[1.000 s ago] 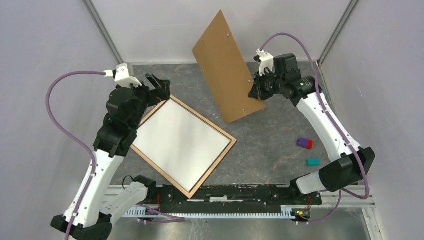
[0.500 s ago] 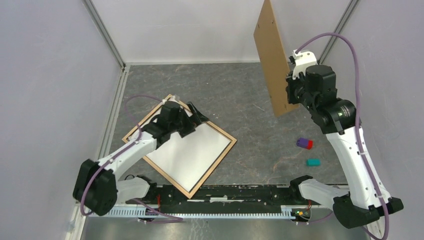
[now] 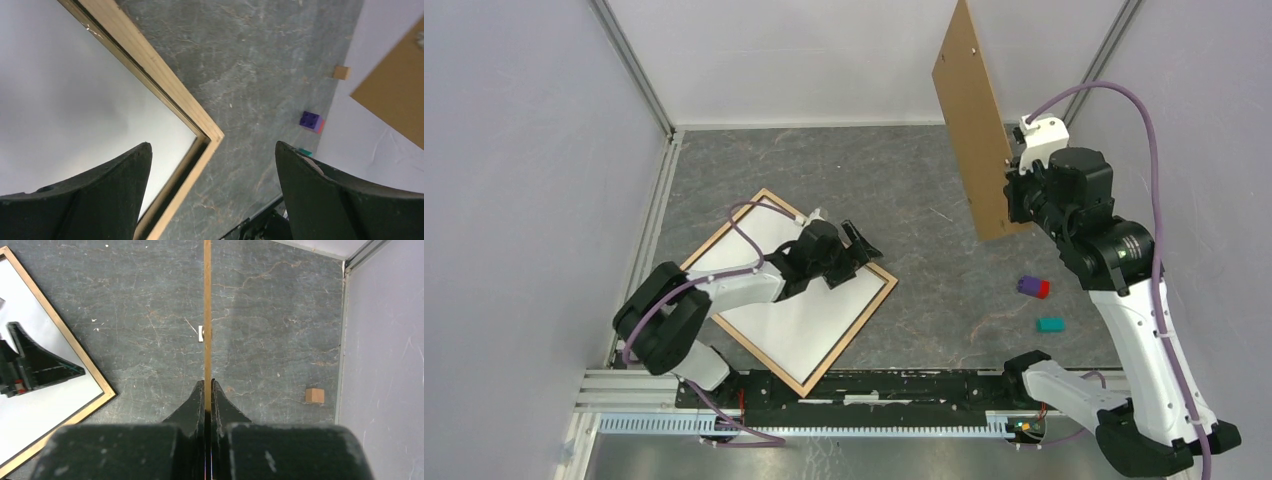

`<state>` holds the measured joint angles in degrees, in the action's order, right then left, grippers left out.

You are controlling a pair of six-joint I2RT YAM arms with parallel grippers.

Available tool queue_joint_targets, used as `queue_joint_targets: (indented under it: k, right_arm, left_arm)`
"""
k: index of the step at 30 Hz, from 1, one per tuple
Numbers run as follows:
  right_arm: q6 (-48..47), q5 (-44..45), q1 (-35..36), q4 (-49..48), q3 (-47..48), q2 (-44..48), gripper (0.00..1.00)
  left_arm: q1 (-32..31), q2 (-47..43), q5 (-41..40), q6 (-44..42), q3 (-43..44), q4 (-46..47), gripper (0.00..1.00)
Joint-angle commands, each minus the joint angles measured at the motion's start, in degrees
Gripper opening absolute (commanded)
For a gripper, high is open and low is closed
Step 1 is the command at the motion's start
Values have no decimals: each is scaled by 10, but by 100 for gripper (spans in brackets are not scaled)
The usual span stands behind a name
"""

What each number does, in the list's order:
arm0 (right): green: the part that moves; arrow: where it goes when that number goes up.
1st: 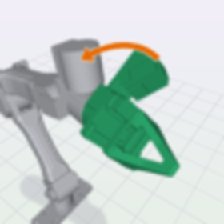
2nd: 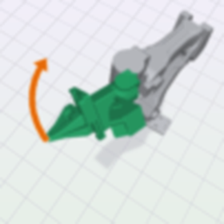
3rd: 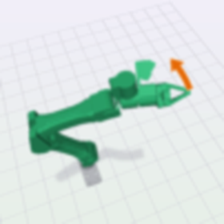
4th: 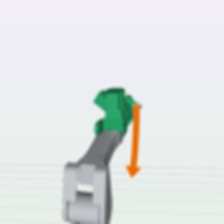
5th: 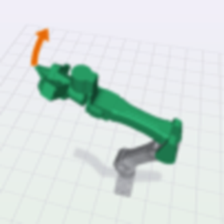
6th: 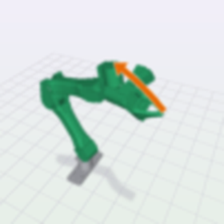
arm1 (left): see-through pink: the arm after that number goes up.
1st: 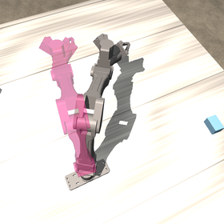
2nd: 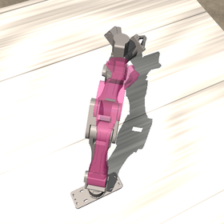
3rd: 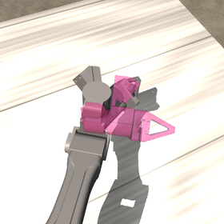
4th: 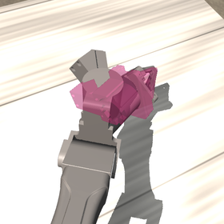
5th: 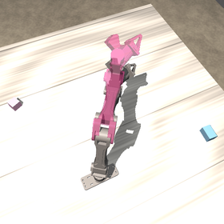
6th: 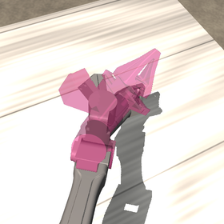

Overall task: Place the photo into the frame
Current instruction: Move the photo frame to the center of the board, then turn over the photo frame item on the photo frame.

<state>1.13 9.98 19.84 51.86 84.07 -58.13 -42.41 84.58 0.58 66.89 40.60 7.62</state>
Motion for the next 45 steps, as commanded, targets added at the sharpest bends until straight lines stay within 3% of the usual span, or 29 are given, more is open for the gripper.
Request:
queue_joint_targets:
  k: [1,18,25,30,34,39,45]
  right_arm:
    - [-6,10,2,-64,15,30,0]
    - [-18,-6,2,-73,-27,54,0]
    - [-14,-13,2,-84,-46,72,0]
    - [-16,-4,2,-77,-23,72,0]
    - [-12,-31,2,-85,-17,74,0]
    - [6,-39,2,-98,-20,81,0]
    - [4,-60,2,-106,-10,63,0]
  left_arm:
    - [-6,58,-12,39,29,82,97]
    - [-9,219,35,67,139,142,90]
    - [-8,263,57,0,234,122,92]
    - [-6,212,82,-30,232,113,99]
    - [0,123,105,-54,208,109,100]
    - [23,13,131,-101,213,30,100]
    - [98,-98,176,-181,251,-96,100]
